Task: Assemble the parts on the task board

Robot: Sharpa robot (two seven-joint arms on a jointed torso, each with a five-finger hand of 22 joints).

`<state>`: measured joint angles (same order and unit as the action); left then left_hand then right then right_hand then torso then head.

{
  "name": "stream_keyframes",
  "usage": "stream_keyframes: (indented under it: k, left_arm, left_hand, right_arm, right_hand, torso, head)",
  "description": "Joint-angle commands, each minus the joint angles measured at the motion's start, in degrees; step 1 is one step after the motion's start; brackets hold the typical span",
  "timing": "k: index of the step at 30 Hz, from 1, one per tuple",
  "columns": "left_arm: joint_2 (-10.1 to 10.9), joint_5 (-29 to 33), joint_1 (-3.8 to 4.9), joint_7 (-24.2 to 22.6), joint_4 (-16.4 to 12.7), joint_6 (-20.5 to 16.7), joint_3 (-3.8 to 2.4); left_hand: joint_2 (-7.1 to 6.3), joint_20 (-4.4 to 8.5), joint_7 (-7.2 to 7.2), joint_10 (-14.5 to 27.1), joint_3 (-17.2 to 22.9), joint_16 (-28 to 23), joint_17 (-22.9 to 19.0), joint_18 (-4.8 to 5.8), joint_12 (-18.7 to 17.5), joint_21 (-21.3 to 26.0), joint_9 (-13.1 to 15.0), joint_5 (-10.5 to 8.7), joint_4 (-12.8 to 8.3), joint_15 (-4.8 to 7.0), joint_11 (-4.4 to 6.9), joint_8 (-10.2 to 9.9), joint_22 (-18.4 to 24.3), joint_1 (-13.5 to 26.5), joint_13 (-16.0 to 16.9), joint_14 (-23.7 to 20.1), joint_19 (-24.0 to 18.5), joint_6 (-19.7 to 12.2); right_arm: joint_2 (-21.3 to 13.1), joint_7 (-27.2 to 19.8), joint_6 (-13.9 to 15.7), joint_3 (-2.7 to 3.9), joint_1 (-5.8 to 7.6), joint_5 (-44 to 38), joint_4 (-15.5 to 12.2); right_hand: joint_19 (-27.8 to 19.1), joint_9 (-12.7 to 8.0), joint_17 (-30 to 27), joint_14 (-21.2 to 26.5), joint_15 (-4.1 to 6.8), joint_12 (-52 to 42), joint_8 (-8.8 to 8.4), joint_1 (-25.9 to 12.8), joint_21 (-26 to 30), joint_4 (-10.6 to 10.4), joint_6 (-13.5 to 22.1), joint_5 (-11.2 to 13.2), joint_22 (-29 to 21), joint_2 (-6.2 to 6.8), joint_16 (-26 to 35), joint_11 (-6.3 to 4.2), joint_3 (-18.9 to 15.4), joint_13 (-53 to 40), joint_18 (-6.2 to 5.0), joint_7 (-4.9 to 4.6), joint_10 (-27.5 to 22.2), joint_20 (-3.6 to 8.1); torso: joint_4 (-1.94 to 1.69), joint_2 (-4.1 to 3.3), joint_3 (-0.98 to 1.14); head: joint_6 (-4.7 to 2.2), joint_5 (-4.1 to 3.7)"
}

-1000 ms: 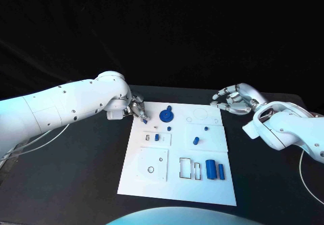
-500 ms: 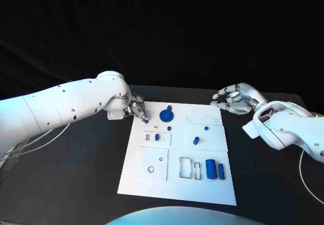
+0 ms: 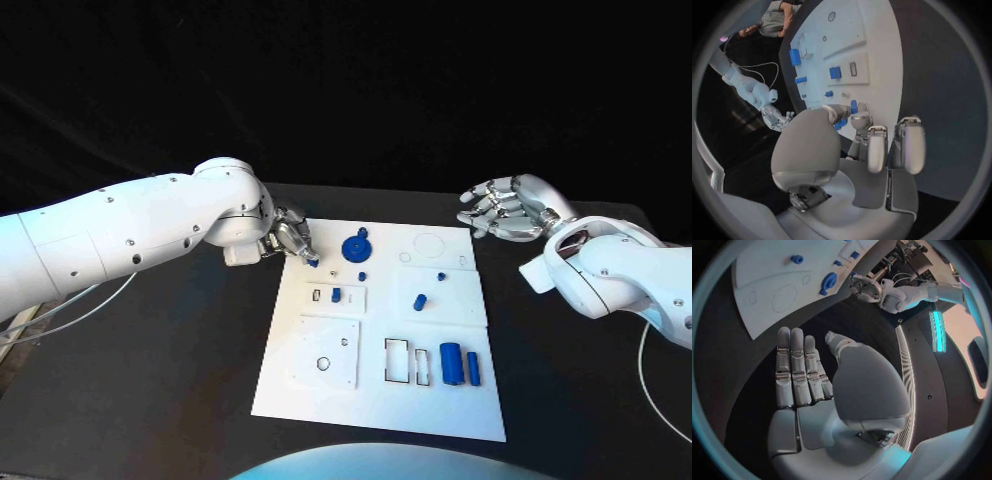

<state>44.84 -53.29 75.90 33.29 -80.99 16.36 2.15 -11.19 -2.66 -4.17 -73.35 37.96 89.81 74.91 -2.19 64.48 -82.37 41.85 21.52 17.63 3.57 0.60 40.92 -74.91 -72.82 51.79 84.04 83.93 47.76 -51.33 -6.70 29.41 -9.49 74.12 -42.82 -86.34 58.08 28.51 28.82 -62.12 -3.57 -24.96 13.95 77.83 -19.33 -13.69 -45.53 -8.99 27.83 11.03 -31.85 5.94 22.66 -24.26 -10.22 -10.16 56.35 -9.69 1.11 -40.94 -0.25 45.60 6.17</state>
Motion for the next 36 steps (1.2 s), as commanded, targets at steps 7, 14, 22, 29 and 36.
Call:
stream_keyframes:
  k: [7, 14, 22, 29, 36]
  left_arm:
    - [3.77, 1.18, -0.29, -2.00, -6.29, -5.61, -0.02]
    - [5.44, -1.61, -1.00, -2.94, -9.48, -6.24, 0.03]
    - [5.77, -5.19, -2.15, -3.16, -11.00, -5.10, 0.41]
    - [5.47, -7.22, -3.27, -2.68, -11.43, -4.88, 0.68]
    - [5.23, -8.86, -3.62, -2.47, -11.56, -4.84, 0.74]
  left_hand:
    - [-2.04, 0.55, 0.48, -0.67, 13.08, 0.19, 15.09, -0.51, -0.04, -0.46, 0.33, 0.65, -10.91, 0.64, 0.23, 1.58, -3.52, 1.88, -0.64, 5.96, 0.80, 0.77]
    - [-2.79, 0.71, 0.69, -1.36, 14.28, 0.19, 15.09, -0.46, 0.47, -0.62, 0.44, 0.88, -11.69, 0.80, 0.44, 2.28, -3.78, 2.64, 0.01, 5.96, 0.91, 1.05]
    - [-3.42, 0.80, 0.83, -1.51, 15.00, 0.19, 15.09, -0.41, 0.44, -0.76, 0.47, 1.07, -12.23, 0.89, 0.56, 2.73, -4.00, 3.03, -0.09, 5.96, 1.00, 1.38]
    - [-3.84, 0.88, 0.93, -1.99, 15.41, 0.19, 15.09, -0.30, 0.85, -1.07, 0.50, 1.40, -12.42, 0.97, 0.66, 3.08, -4.50, 3.48, 0.43, 5.96, 1.23, 1.60]
    - [-4.24, 0.98, 1.08, -2.28, 15.87, 0.19, 15.09, -0.21, 0.98, -1.36, 0.56, 1.92, -12.66, 1.07, 0.80, 3.52, -4.94, 3.94, 0.54, 5.96, 1.43, 1.84]
  right_arm:
    - [0.43, -5.62, -0.61, -0.02, -0.01, 9.66, 2.58]
    - [0.70, -6.40, -0.82, -0.05, -0.01, 10.60, 3.47]
    - [0.90, -6.73, -0.74, -0.12, -0.03, 11.08, 3.77]
    - [0.92, -6.93, -0.60, -0.15, -0.03, 11.27, 3.80]
    - [0.90, -7.01, -0.51, -0.15, -0.04, 11.44, 3.77]
  right_hand:
    - [-0.76, -3.24, -7.79, 2.84, -2.62, 9.81, -3.31, -0.36, 11.75, 1.71, -2.99, -0.17, -11.72, 0.27, 15.48, 2.70, 2.24, 15.10, -0.28, -1.95, 2.72, -2.83]
    - [-1.20, -4.41, -10.98, 3.57, -3.52, 13.23, -4.65, -0.94, 15.28, 3.04, -3.23, -0.28, -16.04, -0.16, 19.71, 3.27, 2.32, 19.60, -0.32, -2.28, 3.30, -3.82]
    - [-1.28, -4.79, -11.79, 3.58, -3.80, 14.17, -5.22, -1.26, 15.65, 3.41, -2.91, -0.30, -17.12, -0.15, 20.58, 3.68, 2.06, 20.47, -0.31, -2.80, 3.17, -4.06]
    - [-1.45, -4.93, -12.13, 3.68, -3.93, 14.58, -5.41, -1.36, 15.72, 3.58, -2.84, -0.39, -17.58, -0.25, 20.96, 3.80, 1.98, 20.62, -0.30, -2.87, 2.97, -4.17]
    - [-1.53, -5.00, -12.29, 3.70, -3.98, 14.79, -5.51, -1.43, 15.73, 3.65, -2.80, -0.42, -17.81, -0.27, 21.13, 3.87, 1.91, 20.66, -0.30, -2.95, 2.86, -4.23]
  torso:
    - [0.03, 0.04, -0.06]
    - [-0.04, 0.03, -0.03]
    - [0.06, -0.08, -0.06]
    - [0.06, -0.18, -0.06]
    - [0.10, -0.13, -0.03]
  head:
    - [-0.01, 0.18]
    - [0.09, 0.32]
    - [0.32, 0.70]
    - [0.54, 0.64]
    - [0.79, 0.71]
